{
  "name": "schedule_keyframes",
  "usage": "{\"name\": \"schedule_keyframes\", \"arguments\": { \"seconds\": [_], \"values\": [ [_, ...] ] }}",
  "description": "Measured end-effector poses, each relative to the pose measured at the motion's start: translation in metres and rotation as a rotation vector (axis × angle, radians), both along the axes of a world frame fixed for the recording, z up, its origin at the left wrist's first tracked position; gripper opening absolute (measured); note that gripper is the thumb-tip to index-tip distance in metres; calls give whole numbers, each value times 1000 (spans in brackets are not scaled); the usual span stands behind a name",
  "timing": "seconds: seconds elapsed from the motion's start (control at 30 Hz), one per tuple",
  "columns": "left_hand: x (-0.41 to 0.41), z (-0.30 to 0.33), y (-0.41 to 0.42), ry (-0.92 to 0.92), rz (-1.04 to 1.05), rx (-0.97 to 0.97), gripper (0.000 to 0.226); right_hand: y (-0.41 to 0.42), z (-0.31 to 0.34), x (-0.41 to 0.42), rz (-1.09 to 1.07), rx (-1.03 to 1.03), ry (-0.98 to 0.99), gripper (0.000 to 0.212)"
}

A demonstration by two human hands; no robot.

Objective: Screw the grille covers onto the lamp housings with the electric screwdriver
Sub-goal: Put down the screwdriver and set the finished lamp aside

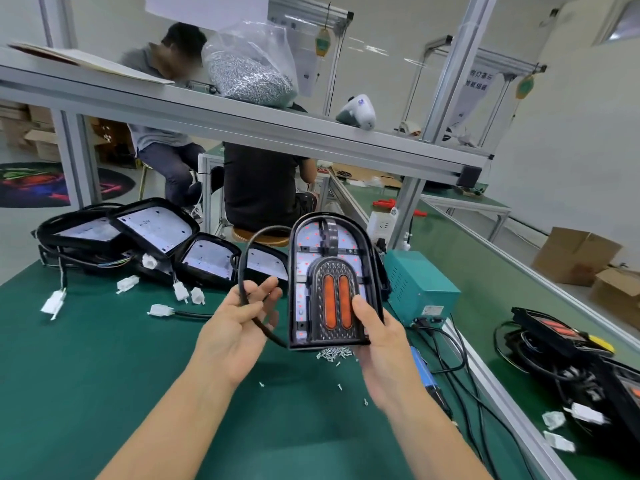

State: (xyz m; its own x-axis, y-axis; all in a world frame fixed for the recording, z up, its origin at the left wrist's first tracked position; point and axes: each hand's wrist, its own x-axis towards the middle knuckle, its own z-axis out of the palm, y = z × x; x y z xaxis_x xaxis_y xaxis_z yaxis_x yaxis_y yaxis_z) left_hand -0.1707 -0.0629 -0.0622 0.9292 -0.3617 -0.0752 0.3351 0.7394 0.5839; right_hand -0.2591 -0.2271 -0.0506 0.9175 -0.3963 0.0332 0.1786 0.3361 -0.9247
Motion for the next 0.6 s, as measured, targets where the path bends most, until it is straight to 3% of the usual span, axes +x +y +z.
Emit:
{"name": "schedule_keyframes", "arguments": {
  "seconds": [0.13, 0.37, 0.5, 0.6],
  "values": [
    [-8, 6, 1, 58, -46, -211, 35, 17, -2, 0, 57, 26, 26, 36],
    [-13, 4, 9, 91, -60, -312, 26, 30, 3, 9, 29, 104, -13, 38],
    [-11, 5, 10, 96, -69, -262, 25, 35, 2, 13, 19, 95, -44, 40],
    [-11, 8, 12, 45, -60, -140, 31, 36, 2, 14, -24, -23, -68, 44]
  ]
}}
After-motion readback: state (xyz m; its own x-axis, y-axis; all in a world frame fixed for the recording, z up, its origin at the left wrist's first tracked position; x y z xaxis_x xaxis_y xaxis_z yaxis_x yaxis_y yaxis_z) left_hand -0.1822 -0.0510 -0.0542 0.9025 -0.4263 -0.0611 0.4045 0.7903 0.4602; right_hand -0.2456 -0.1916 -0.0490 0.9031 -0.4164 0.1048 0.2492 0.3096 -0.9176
